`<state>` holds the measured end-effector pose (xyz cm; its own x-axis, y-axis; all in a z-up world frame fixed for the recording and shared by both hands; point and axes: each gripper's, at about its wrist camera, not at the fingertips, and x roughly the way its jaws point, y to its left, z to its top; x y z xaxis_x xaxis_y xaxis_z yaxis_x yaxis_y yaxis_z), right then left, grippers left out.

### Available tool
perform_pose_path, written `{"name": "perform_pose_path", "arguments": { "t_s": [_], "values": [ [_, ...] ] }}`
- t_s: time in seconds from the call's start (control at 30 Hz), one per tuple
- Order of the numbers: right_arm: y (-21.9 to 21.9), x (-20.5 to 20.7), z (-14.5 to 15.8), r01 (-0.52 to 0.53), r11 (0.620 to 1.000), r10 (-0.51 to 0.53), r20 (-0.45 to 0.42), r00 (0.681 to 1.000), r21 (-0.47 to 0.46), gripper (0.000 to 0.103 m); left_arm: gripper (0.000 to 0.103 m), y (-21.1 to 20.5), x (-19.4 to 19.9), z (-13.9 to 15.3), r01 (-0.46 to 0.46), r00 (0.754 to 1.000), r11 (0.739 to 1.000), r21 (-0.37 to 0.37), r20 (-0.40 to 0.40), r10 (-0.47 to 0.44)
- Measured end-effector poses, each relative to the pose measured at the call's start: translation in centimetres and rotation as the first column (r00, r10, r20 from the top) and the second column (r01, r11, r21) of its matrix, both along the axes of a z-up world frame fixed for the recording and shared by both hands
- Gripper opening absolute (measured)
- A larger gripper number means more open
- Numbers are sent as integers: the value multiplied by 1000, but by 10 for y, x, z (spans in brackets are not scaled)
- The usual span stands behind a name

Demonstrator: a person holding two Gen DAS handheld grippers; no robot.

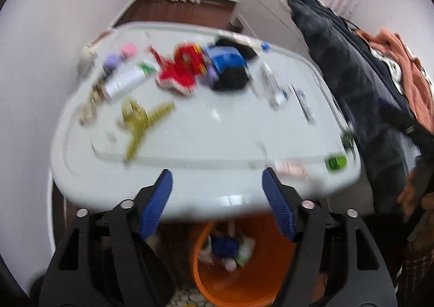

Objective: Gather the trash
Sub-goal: 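Grasp the red knitted ornament with the left tool while the right tool grasps the black sock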

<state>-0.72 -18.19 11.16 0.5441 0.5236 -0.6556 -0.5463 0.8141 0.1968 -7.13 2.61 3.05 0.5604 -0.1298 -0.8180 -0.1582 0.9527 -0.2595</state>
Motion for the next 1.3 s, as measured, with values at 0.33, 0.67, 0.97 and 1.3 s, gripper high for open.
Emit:
{"name": "perform_pose_path", "arguments": {
  "t_s": [0.33,0.67,0.97,1.3],
  "values": [
    [-11,57,-33,114,988,-108,-64,992,99,98,75,44,133,-15,-133,990,989,61,-39,136],
    [-25,56,-34,135,988,-132,-52,990,76,98,75,55,229,-77,-148,972,966,211,-151,182],
    [-17,52,-32,120,991,-118,-38,992,51,98,21,40,193,-36,-107,994,984,140,18,106],
    [-1,53,-37,104,994,-102,-43,994,42,98,21,40,109,30,-116,966,992,54,238,100]
  ]
}}
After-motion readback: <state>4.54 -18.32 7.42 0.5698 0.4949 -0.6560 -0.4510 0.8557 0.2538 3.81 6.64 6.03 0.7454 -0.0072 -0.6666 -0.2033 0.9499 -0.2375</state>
